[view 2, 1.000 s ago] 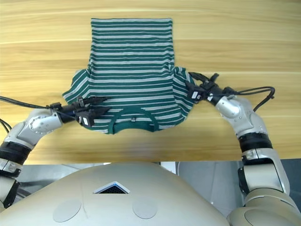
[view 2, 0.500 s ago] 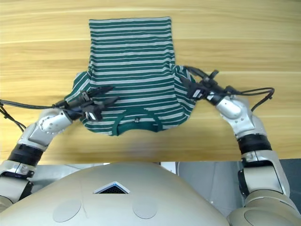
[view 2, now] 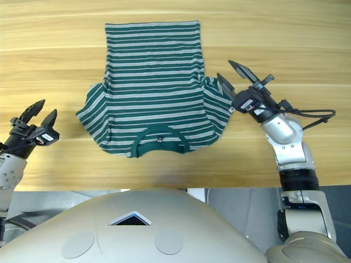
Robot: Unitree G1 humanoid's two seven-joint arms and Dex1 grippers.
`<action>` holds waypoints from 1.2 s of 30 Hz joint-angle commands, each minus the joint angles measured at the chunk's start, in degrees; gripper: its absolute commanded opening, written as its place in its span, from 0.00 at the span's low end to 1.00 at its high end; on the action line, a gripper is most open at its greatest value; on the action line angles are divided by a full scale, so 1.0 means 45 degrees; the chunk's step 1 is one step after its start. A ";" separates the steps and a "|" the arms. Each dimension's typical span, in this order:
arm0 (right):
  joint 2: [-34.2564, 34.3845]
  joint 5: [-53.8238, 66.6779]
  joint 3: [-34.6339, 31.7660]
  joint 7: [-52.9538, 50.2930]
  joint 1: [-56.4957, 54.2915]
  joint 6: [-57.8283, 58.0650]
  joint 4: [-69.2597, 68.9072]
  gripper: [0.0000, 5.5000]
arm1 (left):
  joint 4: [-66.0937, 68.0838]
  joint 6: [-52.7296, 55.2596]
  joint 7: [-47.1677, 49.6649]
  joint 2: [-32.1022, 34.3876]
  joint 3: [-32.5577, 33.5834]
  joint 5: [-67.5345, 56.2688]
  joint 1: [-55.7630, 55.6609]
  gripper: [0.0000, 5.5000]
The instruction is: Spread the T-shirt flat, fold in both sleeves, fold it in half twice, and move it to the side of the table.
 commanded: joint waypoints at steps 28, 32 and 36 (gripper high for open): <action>0.0080 -0.0439 -0.0642 0.0162 -0.0137 -0.0446 0.0919 0.32 | 0.2438 0.0967 -0.1011 0.1175 -0.4177 0.1205 -0.1984 0.35; 0.0134 -0.0412 -0.0685 0.0158 -0.0135 -0.0404 0.0851 0.32 | 0.2669 0.0826 -0.1064 0.1142 -0.4719 0.1160 -0.2318 0.35; 0.0169 -0.0359 -0.0751 0.0148 -0.0089 -0.0481 0.0857 0.32 | 0.2761 0.0654 -0.1072 0.1168 -0.5011 0.0901 -0.2570 0.35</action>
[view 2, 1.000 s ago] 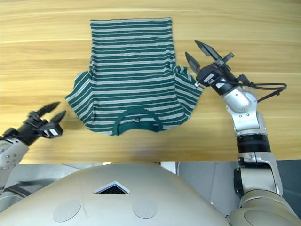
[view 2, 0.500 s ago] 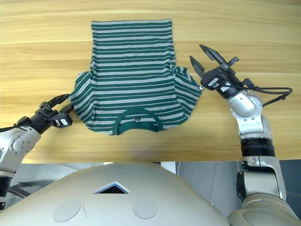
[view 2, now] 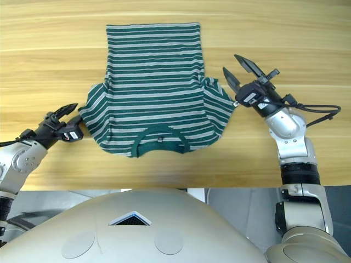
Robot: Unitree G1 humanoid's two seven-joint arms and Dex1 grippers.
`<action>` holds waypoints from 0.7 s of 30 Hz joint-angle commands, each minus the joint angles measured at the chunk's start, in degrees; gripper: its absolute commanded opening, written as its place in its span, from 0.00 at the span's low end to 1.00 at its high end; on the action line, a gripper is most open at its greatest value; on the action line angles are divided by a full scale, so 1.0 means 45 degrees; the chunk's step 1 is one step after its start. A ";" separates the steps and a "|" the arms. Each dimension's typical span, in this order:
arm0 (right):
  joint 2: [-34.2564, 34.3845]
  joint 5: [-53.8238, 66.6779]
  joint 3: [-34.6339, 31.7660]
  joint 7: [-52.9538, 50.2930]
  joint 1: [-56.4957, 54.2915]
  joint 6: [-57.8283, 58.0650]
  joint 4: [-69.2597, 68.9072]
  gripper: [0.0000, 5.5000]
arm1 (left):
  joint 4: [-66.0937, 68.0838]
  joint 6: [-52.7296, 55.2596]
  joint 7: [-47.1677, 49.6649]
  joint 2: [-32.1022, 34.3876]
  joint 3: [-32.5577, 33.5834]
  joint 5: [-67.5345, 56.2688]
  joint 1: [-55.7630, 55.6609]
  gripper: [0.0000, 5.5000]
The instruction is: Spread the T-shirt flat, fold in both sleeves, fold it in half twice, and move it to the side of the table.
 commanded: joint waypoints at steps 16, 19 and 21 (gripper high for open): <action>0.0138 0.0293 -0.0400 0.0137 0.0217 -0.0125 -0.0145 0.32 | 0.0504 -0.0134 -0.0781 0.0353 -0.1653 -0.0052 0.0238 0.21; 0.0135 0.0309 -0.0436 0.0144 0.0255 -0.0123 -0.0186 0.32 | 0.0501 -0.0067 -0.0701 0.0388 -0.1591 -0.0132 0.0259 0.16; 0.0132 0.0332 -0.0462 0.0149 0.0309 -0.0115 -0.0226 0.32 | 0.0523 -0.0020 -0.0644 0.0383 -0.1545 -0.0185 0.0258 0.13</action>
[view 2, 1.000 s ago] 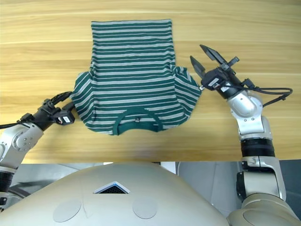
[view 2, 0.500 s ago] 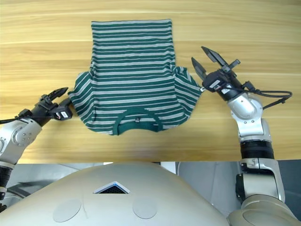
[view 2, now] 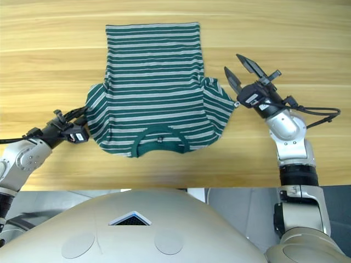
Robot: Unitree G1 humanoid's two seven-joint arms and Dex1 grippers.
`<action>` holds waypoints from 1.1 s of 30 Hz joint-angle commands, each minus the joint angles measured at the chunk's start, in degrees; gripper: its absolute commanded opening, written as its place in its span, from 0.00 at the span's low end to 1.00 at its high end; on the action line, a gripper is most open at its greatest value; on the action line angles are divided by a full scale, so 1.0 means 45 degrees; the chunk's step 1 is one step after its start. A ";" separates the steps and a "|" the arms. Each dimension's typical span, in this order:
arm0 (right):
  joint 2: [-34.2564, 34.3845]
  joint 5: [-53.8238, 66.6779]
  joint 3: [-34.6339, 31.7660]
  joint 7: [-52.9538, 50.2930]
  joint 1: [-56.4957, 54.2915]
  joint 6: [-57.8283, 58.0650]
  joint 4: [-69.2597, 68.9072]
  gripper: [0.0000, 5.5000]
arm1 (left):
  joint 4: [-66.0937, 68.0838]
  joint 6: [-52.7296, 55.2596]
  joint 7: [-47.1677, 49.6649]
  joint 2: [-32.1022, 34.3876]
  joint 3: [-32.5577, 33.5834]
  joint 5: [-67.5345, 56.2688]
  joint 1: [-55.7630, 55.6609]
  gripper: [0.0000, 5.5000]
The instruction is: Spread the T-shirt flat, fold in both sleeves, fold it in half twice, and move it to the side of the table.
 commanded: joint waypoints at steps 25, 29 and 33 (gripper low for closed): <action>0.0061 0.0093 -0.0214 -0.0011 0.0185 -0.0171 0.0315 0.32 | 0.0361 -0.1262 0.2013 -0.2175 -0.0559 -0.0346 -0.1077 0.00; 0.0100 0.0056 -0.0218 -0.0057 0.0188 -0.0273 0.0493 0.32 | 0.0531 -0.1488 0.2207 -0.2345 -0.0598 -0.0135 -0.1454 0.00; 0.0208 -0.0036 -0.0100 -0.0067 -0.0016 -0.0315 0.0716 0.32 | 0.0694 -0.1809 0.2244 -0.2580 -0.0913 0.0031 -0.2030 0.00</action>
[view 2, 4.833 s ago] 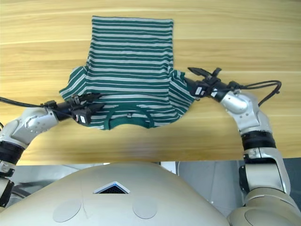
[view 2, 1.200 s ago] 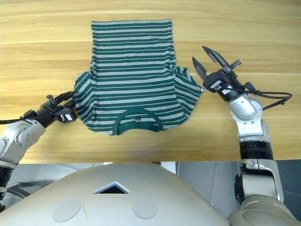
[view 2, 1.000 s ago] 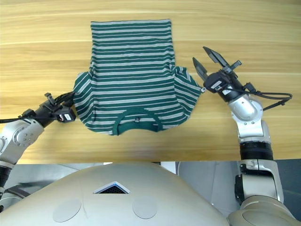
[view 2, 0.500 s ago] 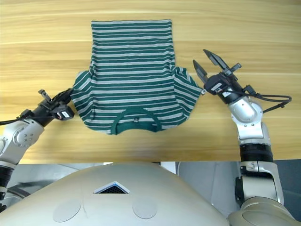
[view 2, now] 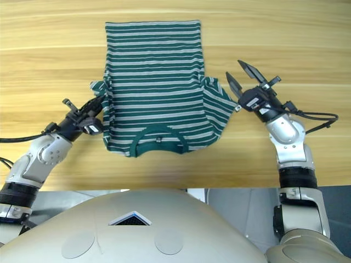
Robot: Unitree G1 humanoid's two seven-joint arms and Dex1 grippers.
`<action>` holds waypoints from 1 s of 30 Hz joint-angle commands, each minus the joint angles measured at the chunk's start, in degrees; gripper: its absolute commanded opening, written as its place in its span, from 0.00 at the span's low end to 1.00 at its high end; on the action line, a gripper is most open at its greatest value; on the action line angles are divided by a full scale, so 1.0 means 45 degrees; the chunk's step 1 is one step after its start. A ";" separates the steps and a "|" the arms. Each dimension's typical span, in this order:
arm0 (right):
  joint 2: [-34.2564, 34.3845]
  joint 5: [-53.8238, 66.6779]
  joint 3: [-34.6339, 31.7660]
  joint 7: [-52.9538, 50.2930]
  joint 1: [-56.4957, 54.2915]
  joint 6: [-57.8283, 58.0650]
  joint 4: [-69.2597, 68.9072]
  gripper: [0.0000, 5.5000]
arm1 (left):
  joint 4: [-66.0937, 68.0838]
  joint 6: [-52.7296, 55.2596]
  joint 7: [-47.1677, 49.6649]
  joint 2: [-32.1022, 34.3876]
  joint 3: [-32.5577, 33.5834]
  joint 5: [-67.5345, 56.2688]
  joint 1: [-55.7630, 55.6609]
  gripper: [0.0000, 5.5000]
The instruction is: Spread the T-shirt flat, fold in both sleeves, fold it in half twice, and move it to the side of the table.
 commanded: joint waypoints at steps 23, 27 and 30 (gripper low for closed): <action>0.0059 -0.0058 0.0045 0.0113 -0.0635 -0.0165 0.0373 0.32 | 0.2327 -0.1766 -0.2398 -0.0837 -0.2507 -0.1897 -0.1055 0.46; -0.0206 -0.0260 -0.0082 0.0114 -0.0389 -0.0013 0.0166 0.32 | 0.2439 -0.1422 -0.2498 -0.0725 -0.2477 -0.1894 -0.0700 0.52; -0.0823 -0.0896 -0.0305 0.0068 0.0071 0.0095 0.0032 0.32 | 0.2465 -0.1401 -0.2325 -0.0349 -0.2242 -0.1734 -0.0244 0.52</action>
